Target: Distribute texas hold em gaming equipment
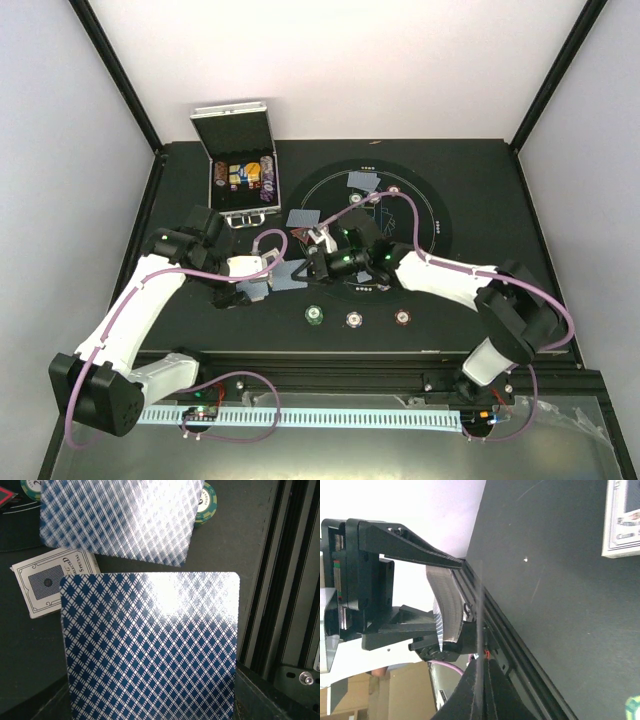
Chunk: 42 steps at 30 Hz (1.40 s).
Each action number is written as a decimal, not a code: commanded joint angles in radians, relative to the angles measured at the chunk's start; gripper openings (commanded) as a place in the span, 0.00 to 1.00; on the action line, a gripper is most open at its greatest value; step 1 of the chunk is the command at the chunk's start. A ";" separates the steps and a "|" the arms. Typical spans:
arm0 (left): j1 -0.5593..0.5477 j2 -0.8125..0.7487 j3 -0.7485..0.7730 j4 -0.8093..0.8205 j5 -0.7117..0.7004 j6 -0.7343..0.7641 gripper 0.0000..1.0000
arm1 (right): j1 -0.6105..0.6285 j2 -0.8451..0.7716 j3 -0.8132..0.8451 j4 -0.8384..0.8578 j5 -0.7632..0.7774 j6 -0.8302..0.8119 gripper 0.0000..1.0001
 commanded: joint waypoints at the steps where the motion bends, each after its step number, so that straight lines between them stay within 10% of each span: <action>1: -0.001 -0.019 0.031 -0.003 0.003 -0.010 0.01 | -0.051 -0.065 -0.036 -0.059 0.002 -0.048 0.01; 22: -0.001 -0.025 0.036 -0.009 -0.004 -0.008 0.02 | -0.469 -0.013 -0.152 -0.436 0.235 -0.393 0.05; 33: -0.001 -0.022 0.038 -0.012 0.009 -0.004 0.01 | -0.466 -0.167 -0.061 -0.693 0.552 -0.440 0.41; 42: -0.001 -0.018 0.046 -0.010 0.027 -0.006 0.01 | -0.275 -0.283 -0.126 -0.323 0.189 -0.150 0.77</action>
